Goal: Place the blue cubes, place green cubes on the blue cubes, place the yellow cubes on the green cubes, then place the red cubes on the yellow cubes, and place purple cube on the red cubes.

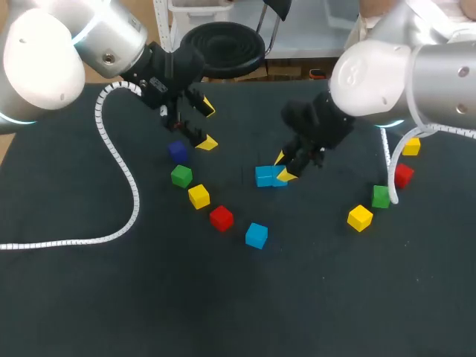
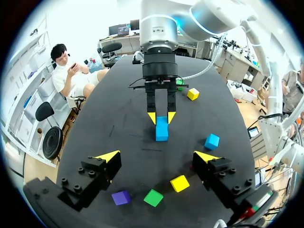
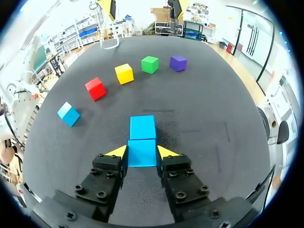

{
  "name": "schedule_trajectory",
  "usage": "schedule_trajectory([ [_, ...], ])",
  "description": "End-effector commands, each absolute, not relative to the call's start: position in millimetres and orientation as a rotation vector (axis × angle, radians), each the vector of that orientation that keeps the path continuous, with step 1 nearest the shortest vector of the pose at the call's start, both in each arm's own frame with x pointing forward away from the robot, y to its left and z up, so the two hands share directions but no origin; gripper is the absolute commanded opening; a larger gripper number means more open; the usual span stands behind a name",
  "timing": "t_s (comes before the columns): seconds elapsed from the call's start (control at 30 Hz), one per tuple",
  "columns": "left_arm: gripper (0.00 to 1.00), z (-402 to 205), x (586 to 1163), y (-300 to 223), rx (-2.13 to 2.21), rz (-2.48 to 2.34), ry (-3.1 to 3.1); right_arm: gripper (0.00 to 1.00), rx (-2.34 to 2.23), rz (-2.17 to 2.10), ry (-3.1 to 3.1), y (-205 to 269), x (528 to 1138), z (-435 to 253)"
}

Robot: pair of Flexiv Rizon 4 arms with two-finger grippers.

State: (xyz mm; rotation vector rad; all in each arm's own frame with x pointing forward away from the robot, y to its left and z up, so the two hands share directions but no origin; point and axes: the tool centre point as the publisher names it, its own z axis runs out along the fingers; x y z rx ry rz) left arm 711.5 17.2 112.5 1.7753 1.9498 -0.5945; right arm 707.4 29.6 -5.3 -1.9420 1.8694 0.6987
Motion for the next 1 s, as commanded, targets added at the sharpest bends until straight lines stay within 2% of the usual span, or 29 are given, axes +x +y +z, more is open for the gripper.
schedule_trajectory([
  [0.03,1.00,112.8,713.1,16.7,1.779,-0.595,1.953,0.00,-1.940,0.693,1.871,27.8,705.7,-6.2],
  [1.0,1.00,112.8,713.1,16.7,1.779,-0.595,1.953,0.00,-1.952,0.684,1.875,21.3,710.6,-5.7],
])
